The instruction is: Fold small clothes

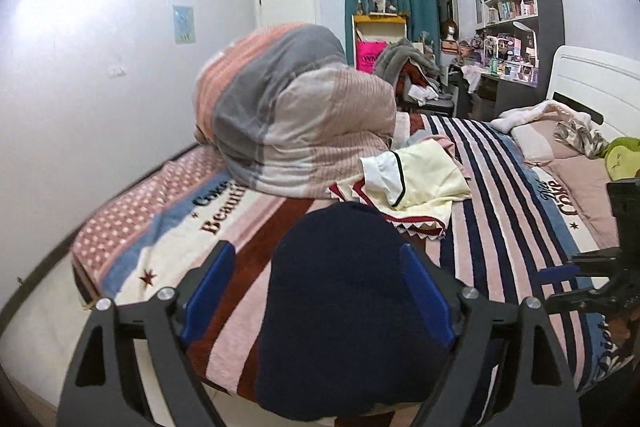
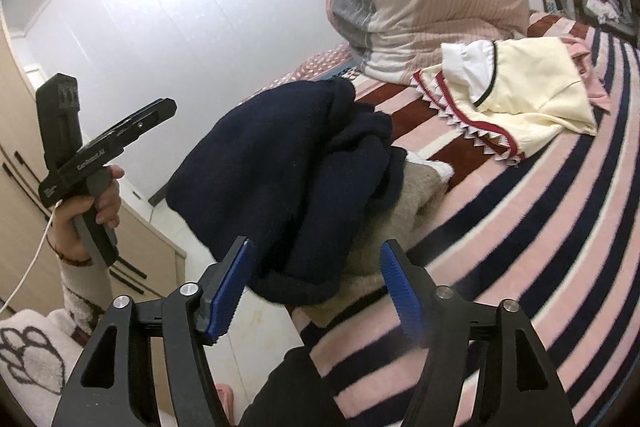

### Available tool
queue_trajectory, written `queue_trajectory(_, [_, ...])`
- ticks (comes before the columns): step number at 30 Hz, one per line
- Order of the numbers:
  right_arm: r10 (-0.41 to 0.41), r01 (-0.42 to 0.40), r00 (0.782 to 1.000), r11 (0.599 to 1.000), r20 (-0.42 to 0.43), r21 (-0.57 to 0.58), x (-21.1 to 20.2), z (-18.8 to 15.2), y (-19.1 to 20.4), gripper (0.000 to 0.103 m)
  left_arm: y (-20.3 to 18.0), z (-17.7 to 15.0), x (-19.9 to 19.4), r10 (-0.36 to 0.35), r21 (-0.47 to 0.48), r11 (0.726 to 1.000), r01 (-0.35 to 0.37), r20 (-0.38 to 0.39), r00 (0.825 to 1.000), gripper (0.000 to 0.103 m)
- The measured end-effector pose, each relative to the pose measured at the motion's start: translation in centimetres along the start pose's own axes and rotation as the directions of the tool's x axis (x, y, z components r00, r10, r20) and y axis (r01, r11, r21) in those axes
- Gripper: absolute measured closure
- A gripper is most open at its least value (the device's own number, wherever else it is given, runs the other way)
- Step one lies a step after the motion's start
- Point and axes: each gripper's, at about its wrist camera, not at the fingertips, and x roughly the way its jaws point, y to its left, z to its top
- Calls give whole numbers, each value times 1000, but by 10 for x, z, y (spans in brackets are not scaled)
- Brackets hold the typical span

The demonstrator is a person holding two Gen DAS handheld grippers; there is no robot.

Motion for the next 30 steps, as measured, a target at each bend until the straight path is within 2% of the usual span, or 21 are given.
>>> queue_trajectory(4, [-38, 39, 999, 999, 35, -11, -26, -19, 2, 37, -26, -5, -18, 28, 17, 999, -28, 28, 999, 17])
queue_trajectory(6, [-62, 63, 997, 998, 54, -17, -40, -29, 2, 31, -45, -9, -28, 37, 25, 999, -38, 45, 998, 17])
queue_trajectory(10, [-119, 122, 989, 992, 92, -33, -67, -47, 3, 31, -84, -13, -40, 27, 43, 999, -30, 75, 997, 14])
queue_trajectory(16, [-238, 245, 951, 969, 196, -11, -123, -82, -10, 25, -162, -21, -47, -28, 50, 999, 22, 123, 992, 14])
queue_trajectory(19, [-317, 324, 915, 946, 251, 13, -151, -99, -20, 20, -203, -25, -49, -64, 47, 997, 57, 155, 986, 14])
queue_trajectory(21, [-386, 388, 875, 920, 291, 54, -174, -115, -32, 18, -233, -28, -49, -88, 46, 996, 81, 171, 981, 14])
queue_trajectory(23, [-430, 424, 849, 901, 306, 90, -188, -125, -41, 18, -255, -29, -47, -99, 45, 995, 92, 178, 979, 14])
queue_trajectory(25, [-503, 490, 803, 863, 319, 125, -204, -139, -51, 18, -277, -32, -44, -115, 43, 993, 109, 178, 977, 14])
queue_trajectory(26, [-522, 508, 790, 851, 322, 133, -207, -142, -53, 18, -289, -34, -42, -126, 38, 992, 121, 173, 977, 14])
queue_trajectory(27, [-556, 541, 764, 828, 328, 144, -213, -148, -56, 18, -297, -36, -41, -135, 36, 991, 131, 167, 977, 14])
queue_trajectory(30, [-619, 605, 710, 780, 335, 160, -219, -158, -60, 14, -315, -40, -34, -152, 48, 988, 146, 154, 976, 14])
